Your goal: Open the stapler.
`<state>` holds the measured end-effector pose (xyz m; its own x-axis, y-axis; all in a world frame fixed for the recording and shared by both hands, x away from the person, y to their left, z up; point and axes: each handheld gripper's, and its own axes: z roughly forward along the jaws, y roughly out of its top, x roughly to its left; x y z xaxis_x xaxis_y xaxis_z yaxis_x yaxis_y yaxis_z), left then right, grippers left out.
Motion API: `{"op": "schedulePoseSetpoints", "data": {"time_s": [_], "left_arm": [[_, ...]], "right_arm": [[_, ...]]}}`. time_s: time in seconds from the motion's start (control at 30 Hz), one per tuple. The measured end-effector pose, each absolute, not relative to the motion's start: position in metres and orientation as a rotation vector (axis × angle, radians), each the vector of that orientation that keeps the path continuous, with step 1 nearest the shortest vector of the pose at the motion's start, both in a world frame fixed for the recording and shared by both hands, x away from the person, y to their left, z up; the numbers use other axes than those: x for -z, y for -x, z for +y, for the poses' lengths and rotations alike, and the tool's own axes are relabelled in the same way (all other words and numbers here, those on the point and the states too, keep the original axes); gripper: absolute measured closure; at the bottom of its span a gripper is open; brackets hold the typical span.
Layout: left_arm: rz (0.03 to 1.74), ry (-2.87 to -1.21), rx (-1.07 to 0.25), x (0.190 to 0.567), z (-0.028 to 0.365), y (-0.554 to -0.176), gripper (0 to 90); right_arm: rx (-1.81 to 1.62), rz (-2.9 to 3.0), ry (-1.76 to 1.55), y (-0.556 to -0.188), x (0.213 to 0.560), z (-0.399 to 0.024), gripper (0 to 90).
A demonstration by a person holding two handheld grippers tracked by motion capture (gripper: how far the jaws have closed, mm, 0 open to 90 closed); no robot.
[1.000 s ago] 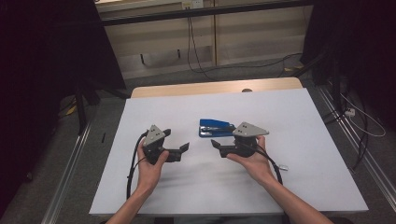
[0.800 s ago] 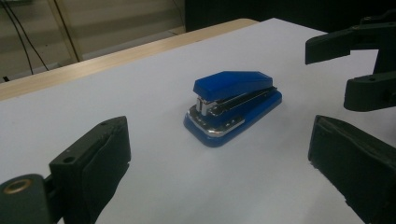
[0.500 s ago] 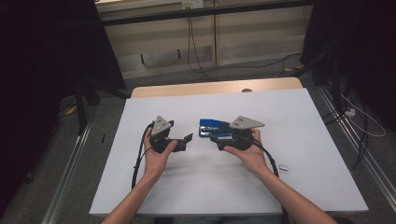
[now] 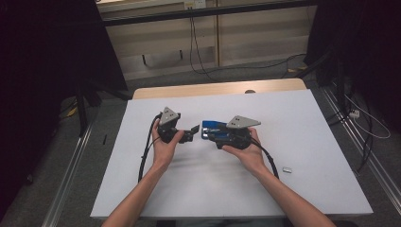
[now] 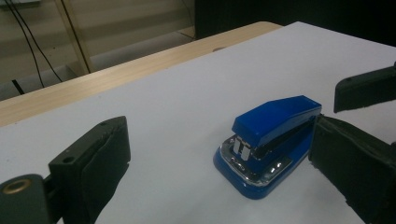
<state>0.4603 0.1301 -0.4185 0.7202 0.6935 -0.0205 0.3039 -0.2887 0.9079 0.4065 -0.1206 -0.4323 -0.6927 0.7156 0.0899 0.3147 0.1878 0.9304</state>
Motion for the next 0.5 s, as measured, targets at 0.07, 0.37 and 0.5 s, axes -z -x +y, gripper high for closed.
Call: {"op": "schedulePoseSetpoints", "data": {"time_s": [0.07, 0.37, 0.5], "left_arm": [[0.756, -1.928, -0.46, 0.422, 0.13, -0.459, 5.9], [0.841, -1.917, -0.424, 0.429, 0.138, -0.464, 3.1], [0.844, -1.929, -0.443, 0.43, 0.139, -0.465, 3.8]], "right_arm": [[-1.498, 2.119, -0.96, -0.408, 0.433, -0.12, 47.0], [-1.492, 2.108, -1.022, -0.412, 0.436, -0.122, 68.2], [-1.471, 2.107, -1.026, -0.415, 0.437, -0.123, 75.3]]}}
